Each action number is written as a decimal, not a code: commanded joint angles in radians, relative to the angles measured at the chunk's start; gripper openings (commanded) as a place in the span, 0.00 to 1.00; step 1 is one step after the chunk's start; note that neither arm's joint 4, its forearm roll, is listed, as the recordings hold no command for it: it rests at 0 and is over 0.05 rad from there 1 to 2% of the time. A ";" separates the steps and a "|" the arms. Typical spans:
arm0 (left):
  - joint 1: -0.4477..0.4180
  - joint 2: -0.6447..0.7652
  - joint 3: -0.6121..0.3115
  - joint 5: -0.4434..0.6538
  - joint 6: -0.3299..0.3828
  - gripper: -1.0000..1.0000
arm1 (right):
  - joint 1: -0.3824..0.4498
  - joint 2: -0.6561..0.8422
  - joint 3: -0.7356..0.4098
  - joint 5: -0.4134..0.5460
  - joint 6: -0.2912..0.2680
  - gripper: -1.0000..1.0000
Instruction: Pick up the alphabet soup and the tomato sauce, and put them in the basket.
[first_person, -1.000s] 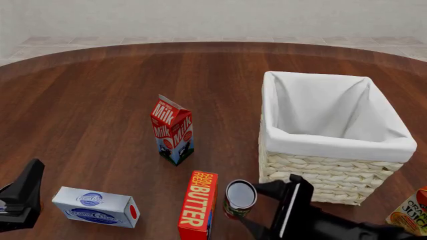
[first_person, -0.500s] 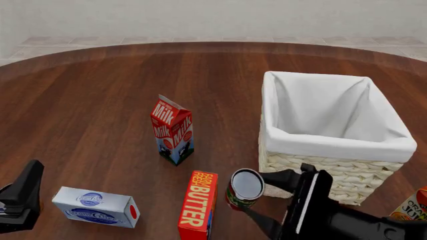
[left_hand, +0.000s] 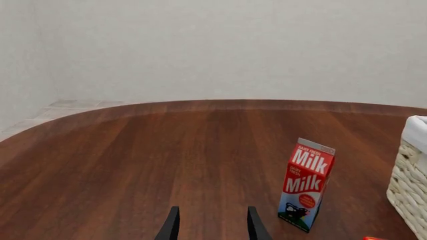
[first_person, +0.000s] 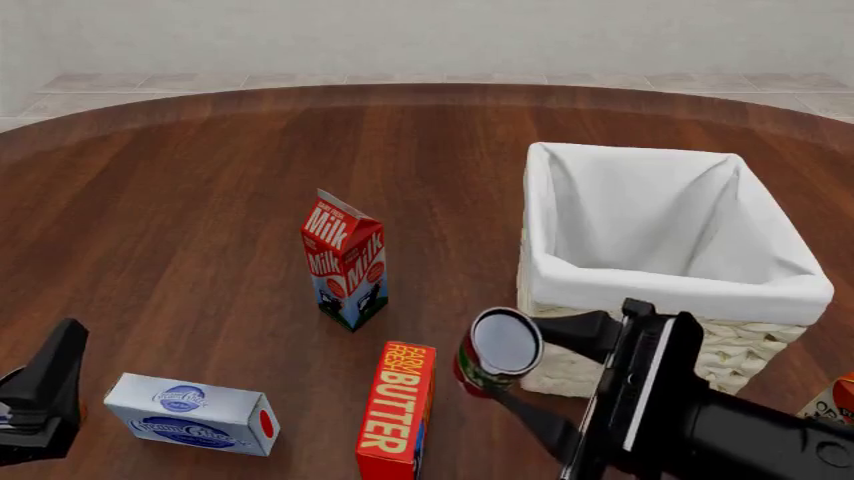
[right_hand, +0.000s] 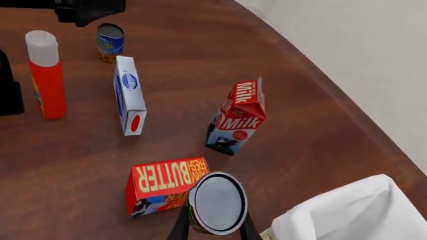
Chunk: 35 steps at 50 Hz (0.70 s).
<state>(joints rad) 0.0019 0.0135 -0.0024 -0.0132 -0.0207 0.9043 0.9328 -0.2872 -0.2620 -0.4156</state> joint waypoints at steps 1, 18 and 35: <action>0.000 -0.004 0.000 0.004 0.001 1.00 | -0.013 -0.054 -0.052 0.063 0.018 0.00; -0.001 -0.011 0.000 0.011 0.000 1.00 | -0.053 -0.102 -0.145 0.176 0.018 0.00; -0.001 -0.011 0.000 0.011 0.001 1.00 | -0.110 -0.120 -0.231 0.231 -0.027 0.00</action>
<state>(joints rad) 0.0008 0.0025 -0.0027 -0.0027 -0.0196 0.8246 0.8208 -0.4675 -0.0623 -0.4386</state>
